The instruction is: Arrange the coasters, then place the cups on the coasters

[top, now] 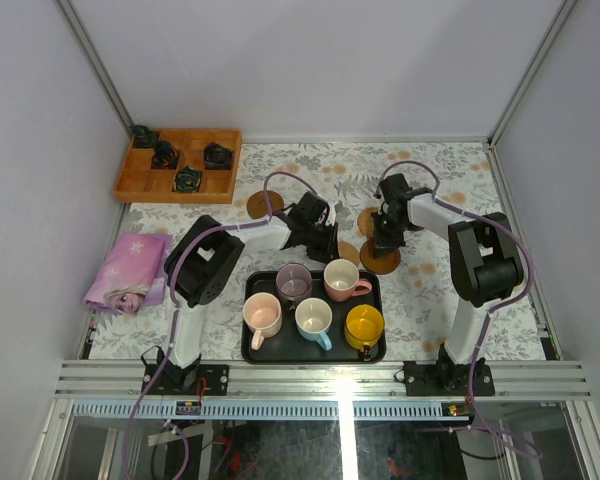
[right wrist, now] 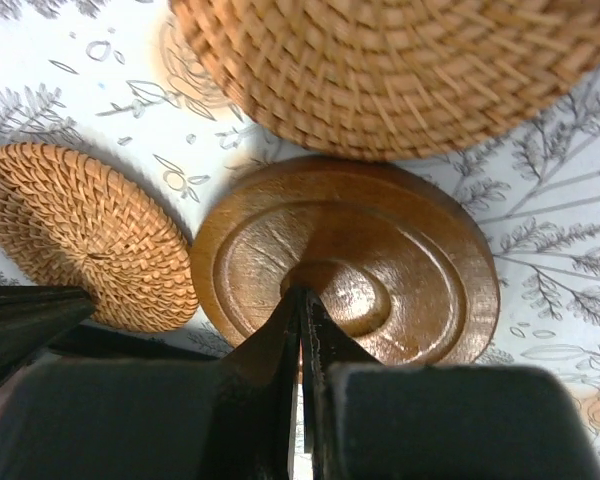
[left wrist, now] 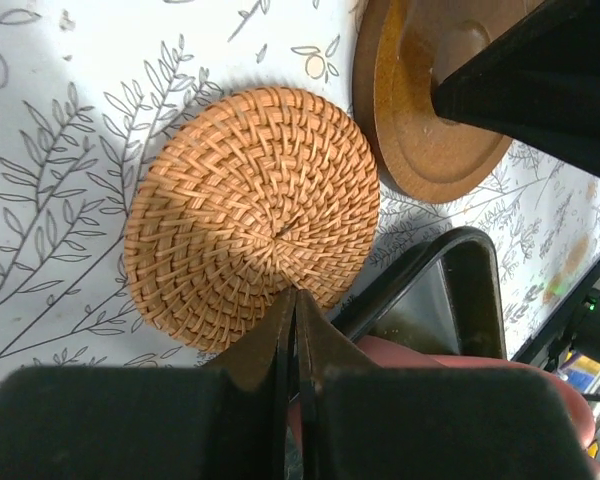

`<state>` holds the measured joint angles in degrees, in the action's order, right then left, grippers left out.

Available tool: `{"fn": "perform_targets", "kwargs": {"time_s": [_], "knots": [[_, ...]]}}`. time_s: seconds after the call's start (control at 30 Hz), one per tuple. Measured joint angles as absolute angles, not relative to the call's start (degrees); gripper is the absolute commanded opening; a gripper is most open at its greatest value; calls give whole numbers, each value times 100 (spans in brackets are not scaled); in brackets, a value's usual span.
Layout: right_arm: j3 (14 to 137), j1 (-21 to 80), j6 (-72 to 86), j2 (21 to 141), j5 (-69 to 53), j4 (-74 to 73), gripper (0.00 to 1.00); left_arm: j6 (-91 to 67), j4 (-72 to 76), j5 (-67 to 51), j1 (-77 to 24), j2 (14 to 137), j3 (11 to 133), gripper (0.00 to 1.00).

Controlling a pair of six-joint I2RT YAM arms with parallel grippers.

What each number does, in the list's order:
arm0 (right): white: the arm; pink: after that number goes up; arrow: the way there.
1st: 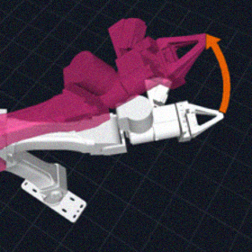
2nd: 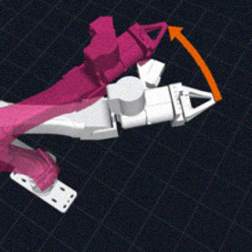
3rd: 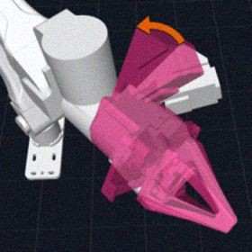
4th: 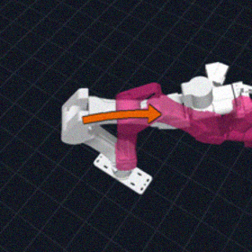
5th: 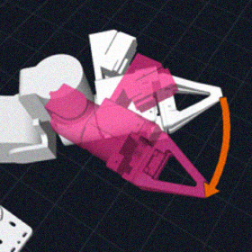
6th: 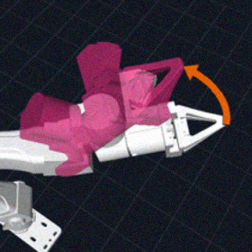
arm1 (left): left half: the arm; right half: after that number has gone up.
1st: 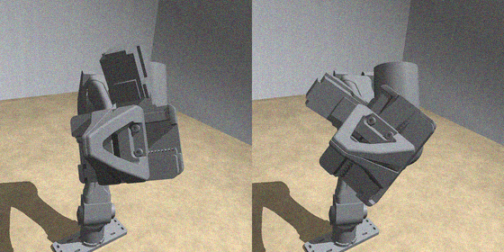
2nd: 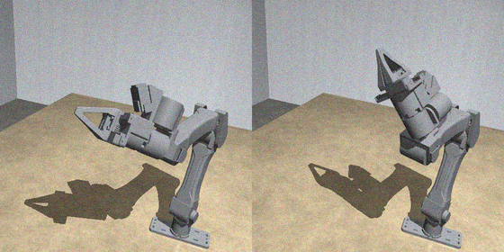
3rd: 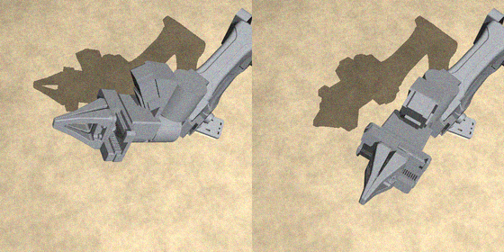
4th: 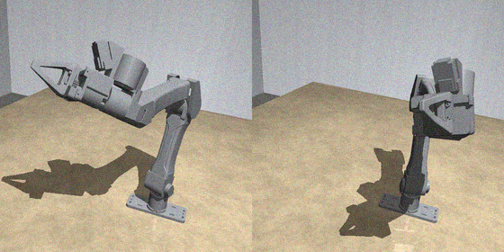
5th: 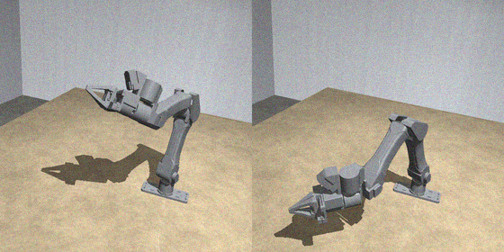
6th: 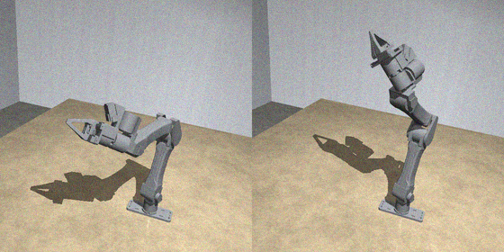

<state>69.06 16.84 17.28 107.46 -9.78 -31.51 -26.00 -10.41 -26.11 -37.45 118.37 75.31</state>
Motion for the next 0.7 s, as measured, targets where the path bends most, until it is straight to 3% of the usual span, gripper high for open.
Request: {"fn": "perform_targets", "kwargs": {"time_s": [0.43,0.7], "knots": [[8217,2073,1531,11769,-1846,-3393,0,-3022,-1031,-1800,-3094,11572,7299,0],[9850,2182,1472,12875,-2259,-3660,0,-2987,-1293,-1297,-2644,11607,7518,0]]}}
